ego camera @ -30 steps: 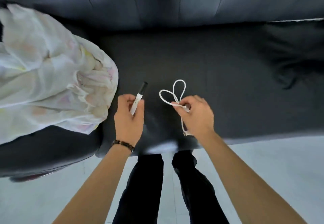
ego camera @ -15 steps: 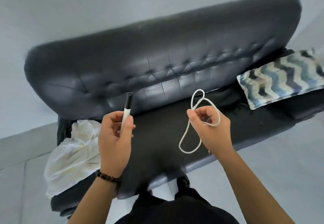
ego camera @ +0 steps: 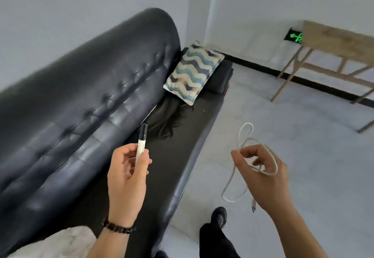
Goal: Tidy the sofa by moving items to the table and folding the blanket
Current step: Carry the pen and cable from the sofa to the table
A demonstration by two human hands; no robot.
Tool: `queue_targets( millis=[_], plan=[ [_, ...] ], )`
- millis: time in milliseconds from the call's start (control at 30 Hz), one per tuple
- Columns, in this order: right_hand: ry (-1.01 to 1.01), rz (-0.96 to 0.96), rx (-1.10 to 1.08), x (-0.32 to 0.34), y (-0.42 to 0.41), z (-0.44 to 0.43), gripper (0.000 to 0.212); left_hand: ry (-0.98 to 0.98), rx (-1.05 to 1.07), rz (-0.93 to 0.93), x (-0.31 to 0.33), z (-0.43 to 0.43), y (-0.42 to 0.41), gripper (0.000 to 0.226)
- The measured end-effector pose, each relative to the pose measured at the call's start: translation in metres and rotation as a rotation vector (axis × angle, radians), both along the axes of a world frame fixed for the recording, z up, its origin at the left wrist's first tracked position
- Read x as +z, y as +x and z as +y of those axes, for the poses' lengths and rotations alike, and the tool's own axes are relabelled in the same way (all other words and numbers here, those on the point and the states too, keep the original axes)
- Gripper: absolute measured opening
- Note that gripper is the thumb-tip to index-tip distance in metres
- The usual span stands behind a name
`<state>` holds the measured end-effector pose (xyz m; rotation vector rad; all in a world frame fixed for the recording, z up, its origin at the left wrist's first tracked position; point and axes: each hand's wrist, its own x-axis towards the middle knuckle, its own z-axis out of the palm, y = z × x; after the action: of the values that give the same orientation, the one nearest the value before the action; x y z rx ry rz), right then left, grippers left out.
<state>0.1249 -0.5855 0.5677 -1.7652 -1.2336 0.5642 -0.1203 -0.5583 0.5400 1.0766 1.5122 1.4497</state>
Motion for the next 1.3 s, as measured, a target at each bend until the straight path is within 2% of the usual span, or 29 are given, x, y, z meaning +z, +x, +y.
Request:
queue_targets(
  millis=[100, 233, 433, 667, 800, 1033, 1133, 1300],
  plan=[
    [0.07, 0.025, -0.231, 0.011, 0.07, -0.038, 0.016, 0.046, -0.228, 0.026, 0.018, 0.022, 0.08, 0.013],
    [0.149, 0.072, -0.494, 0.005, 0.16, -0.083, 0.021, 0.114, -0.512, 0.057, 0.029, 0.037, 0.205, 0.018],
    [0.239, 0.099, -0.706, -0.013, 0.306, -0.107, 0.021, 0.193, -0.747, 0.07, 0.036, 0.037, 0.397, 0.021],
    [0.241, 0.064, -0.727, 0.009, 0.444, -0.094, 0.019, 0.181, -0.854, 0.045, 0.047, 0.039, 0.547, 0.02],
    [0.163, 0.107, -0.703, -0.012, 0.512, -0.061, 0.016, 0.109, -0.826, 0.081, 0.029, 0.063, 0.607, 0.016],
    [-0.009, 0.135, -0.711, -0.059, 0.662, 0.026, 0.016, -0.036, -0.781, 0.083, -0.026, 0.152, 0.756, 0.016],
    [-0.046, 0.121, -0.769, -0.049, 0.741, 0.06, 0.013, -0.098, -0.833, 0.087, -0.024, 0.198, 0.836, 0.016],
    [0.017, 0.062, -0.906, -0.023, 0.858, 0.104, 0.015, -0.065, -0.978, 0.133, -0.004, 0.266, 0.972, 0.015]
  ],
)
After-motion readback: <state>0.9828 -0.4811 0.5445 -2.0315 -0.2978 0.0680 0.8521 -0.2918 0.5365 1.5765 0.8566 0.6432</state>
